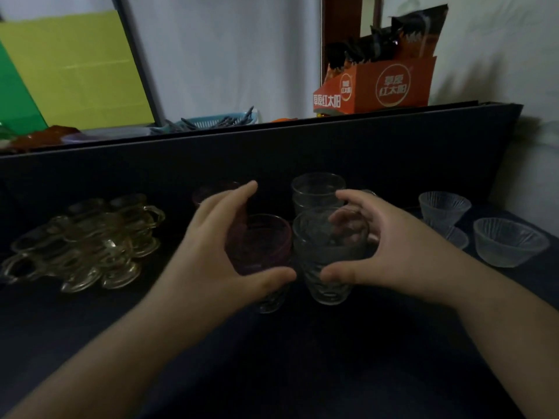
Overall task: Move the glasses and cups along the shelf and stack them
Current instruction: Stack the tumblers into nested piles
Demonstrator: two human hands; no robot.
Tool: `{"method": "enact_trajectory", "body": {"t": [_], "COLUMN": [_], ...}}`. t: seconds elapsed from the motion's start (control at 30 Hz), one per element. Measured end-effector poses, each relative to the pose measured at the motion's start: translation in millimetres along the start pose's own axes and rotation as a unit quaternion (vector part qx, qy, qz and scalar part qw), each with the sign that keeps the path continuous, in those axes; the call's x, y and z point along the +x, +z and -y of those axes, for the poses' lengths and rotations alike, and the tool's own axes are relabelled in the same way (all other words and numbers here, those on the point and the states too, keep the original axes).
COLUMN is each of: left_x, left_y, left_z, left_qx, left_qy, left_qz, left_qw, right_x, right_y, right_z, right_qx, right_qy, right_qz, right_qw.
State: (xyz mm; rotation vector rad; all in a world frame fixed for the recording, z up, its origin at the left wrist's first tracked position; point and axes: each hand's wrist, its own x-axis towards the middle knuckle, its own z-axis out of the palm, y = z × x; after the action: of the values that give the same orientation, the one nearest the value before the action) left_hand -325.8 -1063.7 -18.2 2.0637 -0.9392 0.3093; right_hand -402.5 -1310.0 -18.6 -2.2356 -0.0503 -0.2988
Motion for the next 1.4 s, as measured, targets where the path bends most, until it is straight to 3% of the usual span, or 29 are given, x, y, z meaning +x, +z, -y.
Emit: {"method": "enact_trajectory", "body": {"t": [0.17,0.27,0.5,0.73,0.93,1.3,1.4], "left_x": [-13.5,-16.2,-10.3,38.5,93.6,81.2,76.0], "left_y": [17.0,16.7,6.2,-36.5,-52.0,-17.3,-10.5], "left_z": [4.6,4.3,2.0,-8.2,18.1,74.4,78.1], "left_qx": [-0.089,-0.094,-0.145,-0.200,-0.211,-0.129,-0.133], "left_qy": [-0.136,-0.171,-0.149,-0.091,-0.123,-0.175,-0.199], "left_qz": [-0.028,-0.032,-0.075,-0.176,-0.248,-0.198,-0.190], "left_qw": [0.986,0.980,0.975,0.960,0.937,0.956,0.952], "right_x": [1.1,-1.9,-2.7,27.7,72.0,91.7,91.6], "right_y": [7.5,12.6,18.7,-13.3,-24.3,18.2,26.9], "right_z": [-1.3,4.3,15.6,58.1,60.7,4.4,-2.2], "right_qx": [0.027,0.050,0.107,0.189,0.164,0.030,0.052], "right_qy": [0.026,0.019,-0.006,-0.085,-0.096,0.002,0.006], "right_qz": [-0.006,-0.027,-0.086,-0.181,-0.261,-0.262,-0.264], "right_qw": [0.999,0.998,0.991,0.961,0.947,0.965,0.963]}}
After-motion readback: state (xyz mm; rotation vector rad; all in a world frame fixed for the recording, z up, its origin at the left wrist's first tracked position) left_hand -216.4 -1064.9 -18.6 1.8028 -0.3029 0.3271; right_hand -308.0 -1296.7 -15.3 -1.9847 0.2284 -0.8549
